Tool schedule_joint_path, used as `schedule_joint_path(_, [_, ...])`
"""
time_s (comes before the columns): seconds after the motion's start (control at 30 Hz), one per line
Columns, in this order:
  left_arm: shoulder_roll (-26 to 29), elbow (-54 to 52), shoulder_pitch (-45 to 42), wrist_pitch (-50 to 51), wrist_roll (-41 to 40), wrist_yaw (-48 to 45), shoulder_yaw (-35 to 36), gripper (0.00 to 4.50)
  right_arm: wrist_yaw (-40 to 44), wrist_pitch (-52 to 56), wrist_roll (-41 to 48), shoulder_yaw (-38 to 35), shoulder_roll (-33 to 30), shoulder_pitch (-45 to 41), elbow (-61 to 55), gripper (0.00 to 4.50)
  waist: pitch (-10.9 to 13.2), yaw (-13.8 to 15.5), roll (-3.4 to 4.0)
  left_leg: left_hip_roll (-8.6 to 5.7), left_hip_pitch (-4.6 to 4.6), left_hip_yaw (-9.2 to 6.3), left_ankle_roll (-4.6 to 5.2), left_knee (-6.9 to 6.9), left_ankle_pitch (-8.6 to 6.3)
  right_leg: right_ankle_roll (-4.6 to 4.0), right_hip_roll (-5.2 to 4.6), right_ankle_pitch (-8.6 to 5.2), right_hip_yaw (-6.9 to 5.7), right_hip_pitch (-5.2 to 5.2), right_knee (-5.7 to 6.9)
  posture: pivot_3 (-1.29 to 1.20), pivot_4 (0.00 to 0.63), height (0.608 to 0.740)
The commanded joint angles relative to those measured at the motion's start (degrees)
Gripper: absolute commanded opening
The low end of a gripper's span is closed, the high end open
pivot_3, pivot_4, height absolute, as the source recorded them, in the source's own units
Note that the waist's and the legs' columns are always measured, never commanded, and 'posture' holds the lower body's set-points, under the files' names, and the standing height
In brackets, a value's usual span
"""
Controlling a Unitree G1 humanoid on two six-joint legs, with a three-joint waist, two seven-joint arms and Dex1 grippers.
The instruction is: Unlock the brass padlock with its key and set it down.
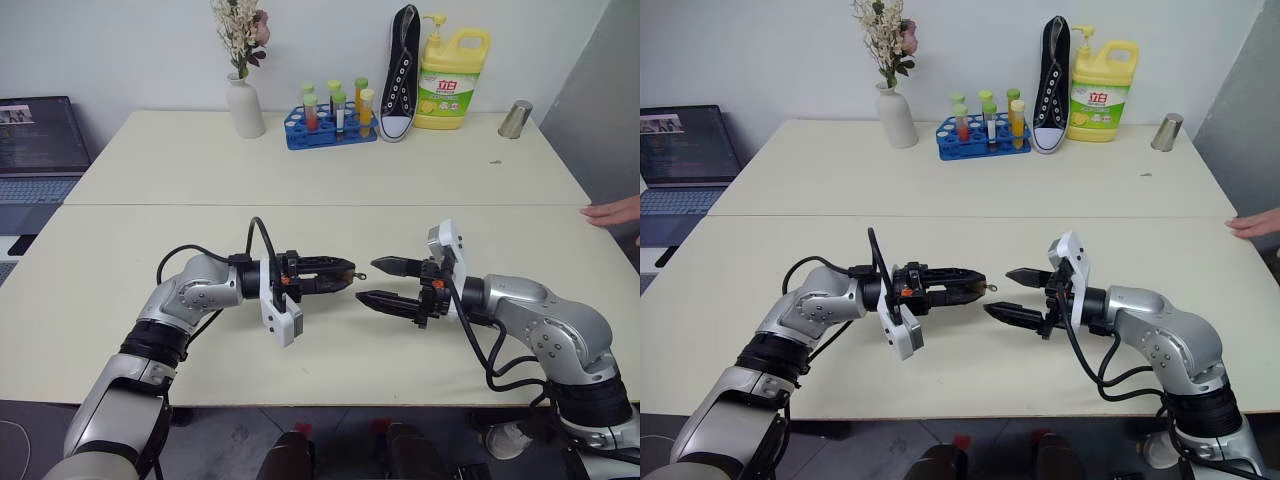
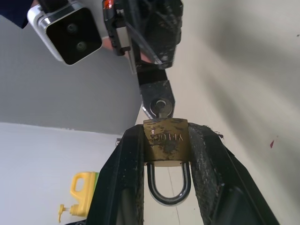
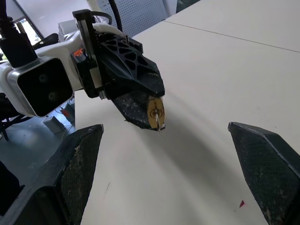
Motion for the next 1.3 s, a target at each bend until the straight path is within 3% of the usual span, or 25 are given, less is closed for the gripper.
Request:
schedule_joint_path(0.03, [1.09,-1.98,0.21,0.50,-0.11,1.70,-0.06,0.98,0.51,0.19,1.61,-0.49,0.56,-1.22,-1.11,4.32,0.00,0.00,0.00,0.00,0.00,-0.01,0.00,0.00,0.00,0.00,0.00,0.00,0.00,0.00,0.00,0.00,0.150,0.740])
schedule_joint_path(0.1, [1.29,-2.25,0.38,0.75,0.09,2.04,-0.17,0.98,0.43,0.53,1.91,-0.61,0.74,-1.46,-1.09,3.93,0.00,0.00,0.00,0.00,0.00,0.00,0.00,0.00,0.00,0.00,0.00,0.00,0.00,0.00,0.00,0.00,0.150,0.740])
schedule_joint_path(0.47, [1.76,-2.75,0.36,1.46,1.22,3.79,-0.73,0.98,0.62,2.15,2.46,-0.55,1.22,-2.55,-1.13,0.00,0.00,0.03,0.00,-0.01,0.00,0.00,0.00,0.00,0.00,0.00,0.00,0.00,0.01,0.00,0.00,0.00,0.150,0.740])
schedule_joint_path(0.97, [1.77,-2.84,-0.20,2.34,3.25,6.29,-0.90,0.98,0.42,1.61,2.02,-1.19,1.28,-3.02,-0.77,0.00,0.00,0.03,0.00,-0.01,-0.01,0.00,0.01,-0.01,0.00,0.00,0.00,0.00,0.01,-0.02,0.00,0.00,0.150,0.740])
schedule_joint_path(1.17, [1.82,-2.85,-0.20,2.35,3.32,6.54,-1.14,0.98,1.00,1.85,1.70,-0.95,0.53,-2.61,-0.66,1.92,0.00,0.03,0.00,-0.01,-0.01,0.00,0.01,0.00,0.00,0.00,0.00,0.00,0.01,-0.02,0.01,0.00,0.150,0.740])
schedule_joint_path(1.3, [1.79,-2.83,-0.22,2.18,3.20,6.54,-1.29,0.98,1.12,1.83,1.46,-0.58,0.58,-2.63,-0.11,1.98,0.00,0.03,0.00,-0.01,-0.01,0.00,0.01,-0.01,-0.01,0.00,0.00,0.00,0.01,-0.02,0.01,0.00,0.150,0.740])
